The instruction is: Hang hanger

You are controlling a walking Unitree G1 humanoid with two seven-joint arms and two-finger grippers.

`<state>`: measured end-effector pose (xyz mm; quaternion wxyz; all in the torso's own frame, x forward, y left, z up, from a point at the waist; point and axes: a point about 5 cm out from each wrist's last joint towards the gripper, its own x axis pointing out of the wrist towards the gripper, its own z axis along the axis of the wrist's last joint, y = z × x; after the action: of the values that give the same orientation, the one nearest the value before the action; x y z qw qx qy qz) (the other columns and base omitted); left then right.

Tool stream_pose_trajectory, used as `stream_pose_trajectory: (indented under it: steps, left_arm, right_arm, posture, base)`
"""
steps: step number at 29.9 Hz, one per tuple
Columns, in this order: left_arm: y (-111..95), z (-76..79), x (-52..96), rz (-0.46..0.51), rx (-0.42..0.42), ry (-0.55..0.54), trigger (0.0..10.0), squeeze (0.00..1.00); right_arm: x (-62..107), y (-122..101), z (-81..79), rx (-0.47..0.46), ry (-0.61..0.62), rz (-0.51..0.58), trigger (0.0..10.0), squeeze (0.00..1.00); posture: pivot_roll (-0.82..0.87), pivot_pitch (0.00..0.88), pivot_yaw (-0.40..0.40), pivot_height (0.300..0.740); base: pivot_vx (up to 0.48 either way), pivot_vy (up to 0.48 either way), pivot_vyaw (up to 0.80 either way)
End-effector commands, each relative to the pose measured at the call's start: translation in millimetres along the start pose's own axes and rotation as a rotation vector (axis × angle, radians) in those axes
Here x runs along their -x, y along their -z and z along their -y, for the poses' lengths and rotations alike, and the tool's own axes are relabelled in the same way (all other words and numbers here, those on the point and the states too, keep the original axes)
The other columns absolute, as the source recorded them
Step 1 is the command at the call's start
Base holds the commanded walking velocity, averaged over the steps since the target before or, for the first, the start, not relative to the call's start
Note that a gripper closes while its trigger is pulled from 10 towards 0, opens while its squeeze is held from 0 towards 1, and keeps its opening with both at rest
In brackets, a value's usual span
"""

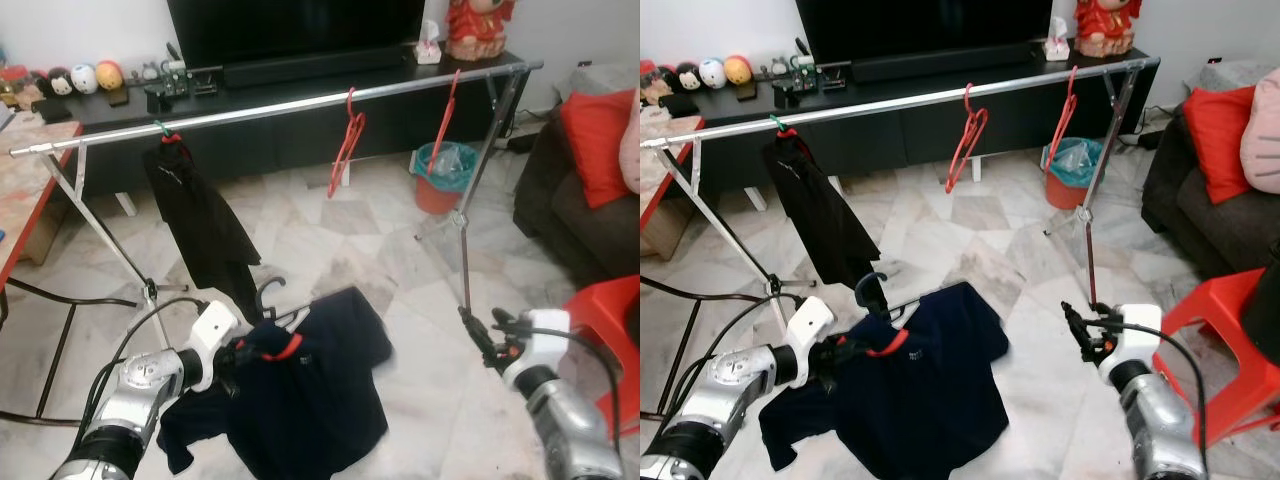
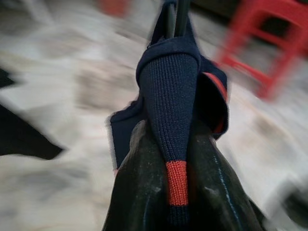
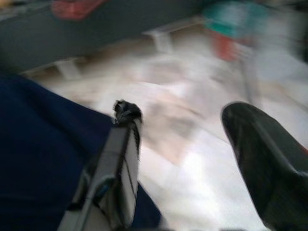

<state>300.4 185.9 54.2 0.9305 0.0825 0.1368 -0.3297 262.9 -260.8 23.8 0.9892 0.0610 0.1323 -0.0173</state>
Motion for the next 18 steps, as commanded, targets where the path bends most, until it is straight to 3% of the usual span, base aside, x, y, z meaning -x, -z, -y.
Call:
stream_pose_trajectory:
  steps: [1, 3, 7, 9, 11, 15, 18]
  left_arm:
    - [2, -10.0, 6.4, 0.046, 0.032, -0.138, 10.0, 0.0]
    - [1, -8.1, 5.8, 0.111, 0.071, -0.248, 10.0, 0.0]
    - [4, -1.4, 3.9, 0.164, 0.156, -0.356, 10.0, 0.0]
    - [4, -0.4, 3.7, 0.166, 0.154, -0.366, 10.0, 0.0]
    - [6, -1.2, 2.5, 0.171, 0.17, -0.451, 10.0, 0.0]
    - [-1, -6.1, 1.6, 0.213, 0.184, -0.526, 10.0, 0.0]
    - [-2, -3.9, 1.6, 0.236, 0.203, -0.525, 10.0, 0.0]
  right_arm:
    - [1.6, 8, 7.3, -0.04, 0.121, -0.004, 10.0, 0.0]
    - [6.7, 23, 7.5, -0.088, 0.204, -0.035, 10.0, 0.0]
    - [13.3, 44, -1.7, -0.104, 0.223, -0.09, 10.0, 0.0]
    - [14.0, 47, -3.3, -0.098, 0.224, -0.098, 10.0, 0.0]
    - [17.3, 60, -11.2, -0.116, 0.233, -0.152, 10.0, 0.0]
    - [23.6, 75, -15.3, -0.118, 0.282, -0.213, 10.0, 0.0]
    - [34.5, 89, -15.8, -0.137, 0.321, -0.264, 10.0, 0.0]
  posture:
    - [-0.01, 0.028, 0.06, 0.74]
    - [-0.01, 0.03, 0.059, 0.74]
    - [-0.02, 0.026, 0.059, 0.74]
    - [-0.02, 0.026, 0.06, 0.74]
    - [-0.03, 0.021, 0.066, 0.74]
    - [-0.02, 0.007, 0.061, 0.74]
    - [-0.01, 0.0, 0.053, 0.74]
  base:
    - [0.0, 0.0, 0.0]
    - [0.0, 0.0, 0.0]
    - [0.0, 0.0, 0.0]
    - [0.0, 0.0, 0.0]
    - [0.0, 0.0, 0.0]
    - [0.0, 0.0, 0.0]
    - [0.0, 0.0, 0.0]
